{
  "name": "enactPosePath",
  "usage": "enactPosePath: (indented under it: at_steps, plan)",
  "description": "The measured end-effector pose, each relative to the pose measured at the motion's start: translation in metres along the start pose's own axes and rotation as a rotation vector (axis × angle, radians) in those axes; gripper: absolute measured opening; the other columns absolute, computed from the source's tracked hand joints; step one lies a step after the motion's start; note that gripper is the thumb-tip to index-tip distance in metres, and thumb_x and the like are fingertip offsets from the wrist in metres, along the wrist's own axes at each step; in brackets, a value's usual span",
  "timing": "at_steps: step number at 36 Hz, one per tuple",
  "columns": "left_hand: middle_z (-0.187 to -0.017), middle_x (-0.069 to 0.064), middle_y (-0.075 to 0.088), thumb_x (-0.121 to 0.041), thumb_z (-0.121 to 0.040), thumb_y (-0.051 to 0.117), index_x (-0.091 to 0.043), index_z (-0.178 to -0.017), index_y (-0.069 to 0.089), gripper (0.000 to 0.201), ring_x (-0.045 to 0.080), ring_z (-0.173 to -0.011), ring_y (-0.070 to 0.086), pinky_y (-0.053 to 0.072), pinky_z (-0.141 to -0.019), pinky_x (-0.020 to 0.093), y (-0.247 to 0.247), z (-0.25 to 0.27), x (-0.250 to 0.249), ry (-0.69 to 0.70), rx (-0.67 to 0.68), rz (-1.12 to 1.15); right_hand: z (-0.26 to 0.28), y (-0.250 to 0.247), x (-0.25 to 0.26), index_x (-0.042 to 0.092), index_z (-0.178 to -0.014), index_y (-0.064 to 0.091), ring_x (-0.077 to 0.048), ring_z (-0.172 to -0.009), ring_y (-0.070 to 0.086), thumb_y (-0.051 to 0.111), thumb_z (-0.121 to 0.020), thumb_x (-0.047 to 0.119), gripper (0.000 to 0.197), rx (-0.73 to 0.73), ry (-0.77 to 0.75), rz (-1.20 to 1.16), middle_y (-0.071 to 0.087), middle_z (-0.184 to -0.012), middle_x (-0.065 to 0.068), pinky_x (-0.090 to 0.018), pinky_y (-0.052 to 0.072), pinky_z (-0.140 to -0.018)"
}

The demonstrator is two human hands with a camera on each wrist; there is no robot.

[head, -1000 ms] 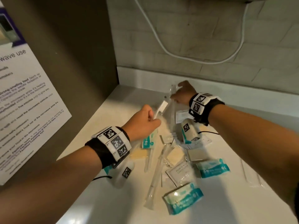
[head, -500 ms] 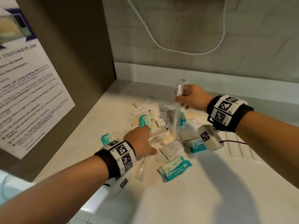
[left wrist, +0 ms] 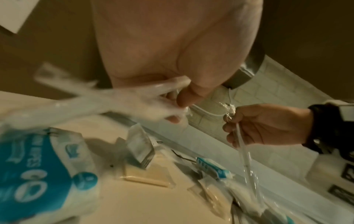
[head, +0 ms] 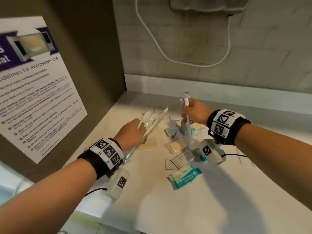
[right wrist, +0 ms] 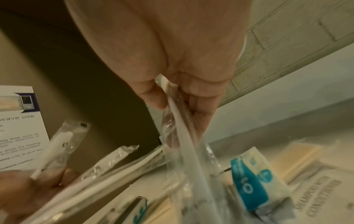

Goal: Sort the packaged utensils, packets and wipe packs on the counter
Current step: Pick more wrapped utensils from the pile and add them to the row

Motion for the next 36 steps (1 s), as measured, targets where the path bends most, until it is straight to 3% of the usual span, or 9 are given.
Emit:
enactPosePath:
  at_steps: [4, 8, 14, 19, 22, 27, 31, 33, 36]
  plan:
    - [-0.101, 0.01, 0.065, -0.03, -0.102, 0.037, -0.011, -0.108, 0.058, 0.029, 0.024, -0.087, 0.062, 0.05, -0.074, 0.035, -0.009, 0.0, -0.002, -0.024, -0.068, 0.234, -0.003, 0.019, 0.009, 0.019, -0.086, 0.048, -0.021, -0.064, 0.063, 0.039, -0.1, 0.02, 0.017, 0.072, 0.024, -0.035, 0.066, -0.09, -0.011, -0.028, 0.046, -0.058]
    - [-0.099, 0.013, 0.067, -0.031, -0.102, 0.037, -0.015, -0.104, 0.06, 0.028, 0.021, -0.08, 0.06, 0.051, -0.075, 0.035, -0.011, 0.002, -0.008, 0.005, -0.052, 0.352, -0.01, 0.037, 0.015, 0.011, -0.117, 0.053, -0.022, -0.074, 0.069, 0.045, -0.097, 0.044, 0.04, 0.097, 0.039, -0.08, 0.066, -0.104, -0.007, -0.028, 0.051, -0.059]
    - [-0.073, 0.014, 0.067, -0.032, -0.1, 0.039, -0.025, -0.105, 0.054, 0.018, 0.024, -0.059, 0.059, 0.055, -0.067, 0.045, 0.004, 0.003, -0.001, -0.12, 0.074, 0.565, -0.02, 0.036, 0.033, -0.006, -0.095, 0.065, -0.027, -0.068, 0.067, 0.063, -0.091, 0.018, 0.024, 0.007, -0.071, -0.19, 0.071, -0.094, -0.023, -0.049, 0.057, -0.078]
    - [-0.099, 0.014, 0.068, -0.029, -0.104, 0.037, -0.021, -0.115, 0.05, 0.019, 0.02, -0.063, 0.07, 0.059, -0.056, 0.036, 0.003, 0.001, -0.001, -0.087, 0.051, 0.515, -0.03, 0.031, 0.033, 0.0, -0.083, 0.065, -0.037, -0.075, 0.071, 0.068, -0.087, 0.017, 0.018, -0.013, -0.09, -0.169, 0.073, -0.077, -0.017, -0.056, 0.056, -0.079]
    - [-0.11, 0.007, 0.064, -0.023, -0.103, 0.038, -0.019, -0.118, 0.049, 0.019, 0.024, -0.074, 0.073, 0.057, -0.056, 0.031, -0.005, -0.008, 0.002, -0.079, 0.02, 0.546, -0.033, 0.025, 0.031, -0.004, -0.093, 0.063, -0.029, -0.066, 0.07, 0.065, -0.087, 0.013, 0.018, -0.019, -0.085, -0.168, 0.072, -0.074, -0.016, -0.052, 0.058, -0.078]
    - [-0.093, 0.008, 0.067, -0.024, -0.102, 0.038, -0.022, -0.121, 0.049, 0.021, 0.022, -0.069, 0.063, 0.057, -0.065, 0.037, -0.031, -0.027, 0.007, -0.015, -0.103, 0.528, -0.037, 0.006, 0.022, 0.008, -0.112, 0.041, -0.018, -0.065, 0.063, 0.057, -0.092, 0.024, 0.031, -0.077, -0.043, -0.13, 0.067, -0.08, -0.01, -0.038, 0.055, -0.069]
    - [-0.075, 0.003, 0.057, -0.028, -0.101, 0.045, -0.01, -0.121, 0.05, 0.028, 0.015, -0.06, 0.049, 0.043, -0.056, 0.029, -0.044, -0.044, 0.008, 0.015, -0.146, 0.507, -0.041, -0.013, 0.008, 0.009, -0.133, 0.029, -0.026, -0.076, 0.067, 0.053, -0.093, 0.029, 0.051, -0.143, 0.033, -0.183, 0.062, -0.109, -0.017, -0.032, 0.056, -0.063]
    - [-0.077, 0.002, 0.057, -0.038, -0.095, 0.056, -0.011, -0.116, 0.052, 0.034, 0.014, -0.06, 0.049, 0.042, -0.057, 0.028, -0.047, -0.051, 0.007, 0.022, -0.141, 0.424, -0.039, -0.019, 0.005, 0.011, -0.133, 0.027, -0.025, -0.064, 0.066, 0.053, -0.093, 0.025, 0.049, -0.145, 0.047, -0.241, 0.058, -0.106, -0.017, -0.028, 0.053, -0.052]
    - [-0.096, -0.002, 0.063, -0.053, -0.08, 0.071, -0.021, -0.113, 0.054, 0.05, 0.014, -0.081, 0.061, 0.052, -0.074, 0.033, -0.045, -0.058, 0.012, 0.015, -0.111, 0.177, -0.037, -0.026, -0.003, 0.012, -0.131, 0.029, -0.029, -0.072, 0.062, 0.058, -0.086, 0.03, 0.057, -0.145, 0.054, -0.196, 0.056, -0.099, -0.014, -0.034, 0.051, -0.061]
Point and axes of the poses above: each hand's wrist, its own z-axis away from the middle knuckle, its own y-axis out of the palm, x = y × z, the point moved 5 cm from there along -z, towards the middle knuckle
